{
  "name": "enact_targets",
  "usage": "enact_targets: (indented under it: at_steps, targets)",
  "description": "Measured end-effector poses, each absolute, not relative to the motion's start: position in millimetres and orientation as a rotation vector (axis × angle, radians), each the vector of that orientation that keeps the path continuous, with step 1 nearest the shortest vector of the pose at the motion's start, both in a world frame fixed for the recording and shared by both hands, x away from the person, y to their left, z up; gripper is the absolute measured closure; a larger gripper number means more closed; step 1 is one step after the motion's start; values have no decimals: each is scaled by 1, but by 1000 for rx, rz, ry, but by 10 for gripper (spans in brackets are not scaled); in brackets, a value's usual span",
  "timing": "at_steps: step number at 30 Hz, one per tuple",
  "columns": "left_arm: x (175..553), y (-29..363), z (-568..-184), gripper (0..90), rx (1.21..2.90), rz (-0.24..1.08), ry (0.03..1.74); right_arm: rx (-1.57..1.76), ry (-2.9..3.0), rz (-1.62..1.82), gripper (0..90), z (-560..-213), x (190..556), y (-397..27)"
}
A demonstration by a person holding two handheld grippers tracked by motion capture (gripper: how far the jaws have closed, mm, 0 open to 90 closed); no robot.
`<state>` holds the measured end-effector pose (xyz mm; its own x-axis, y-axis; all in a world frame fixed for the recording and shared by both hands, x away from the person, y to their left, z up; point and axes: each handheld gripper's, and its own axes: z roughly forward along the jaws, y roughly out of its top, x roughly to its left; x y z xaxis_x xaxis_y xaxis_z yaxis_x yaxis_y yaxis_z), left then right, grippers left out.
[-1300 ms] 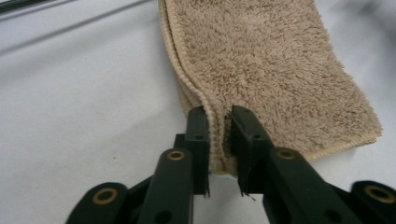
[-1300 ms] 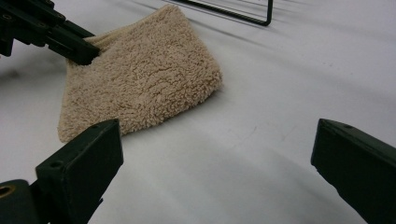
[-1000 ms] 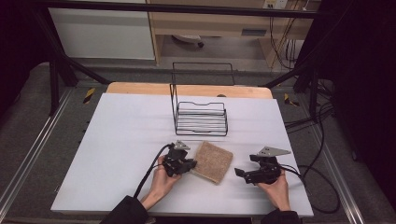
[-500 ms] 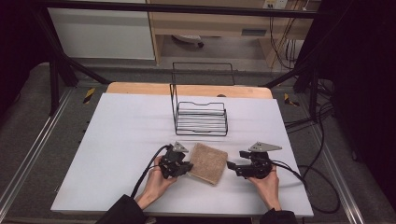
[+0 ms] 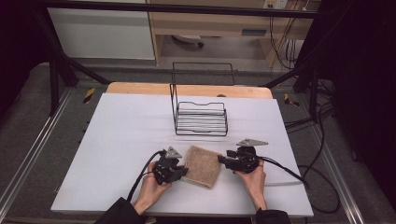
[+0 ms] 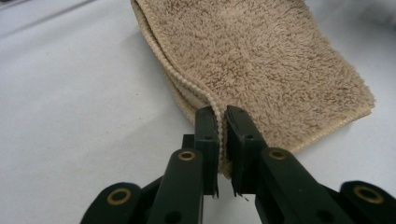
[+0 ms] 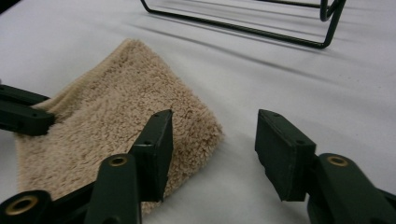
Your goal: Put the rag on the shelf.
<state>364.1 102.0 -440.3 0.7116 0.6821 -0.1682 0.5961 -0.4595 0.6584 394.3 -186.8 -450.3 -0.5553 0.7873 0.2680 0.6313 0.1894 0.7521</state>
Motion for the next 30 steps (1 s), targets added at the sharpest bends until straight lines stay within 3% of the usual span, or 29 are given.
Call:
enact_targets:
  at_steps: [8,15,23,27,30]
  targets:
    - [366,104,-441,761,2201,149,961,1408,2291,1265,650,-456,395,-182]
    - [381,110,-425,520,2185,220,943,1418,2322,1286,787,-459,397,-179]
    - [413,105,-414,332,2126,235,979,1409,2322,1285,818,-459,397,-179]
    - [426,94,-415,317,2147,276,982,1399,2323,1285,813,-460,397,-180]
    - [435,89,-420,357,2142,281,1005,1394,2324,1282,807,-460,396,-179]
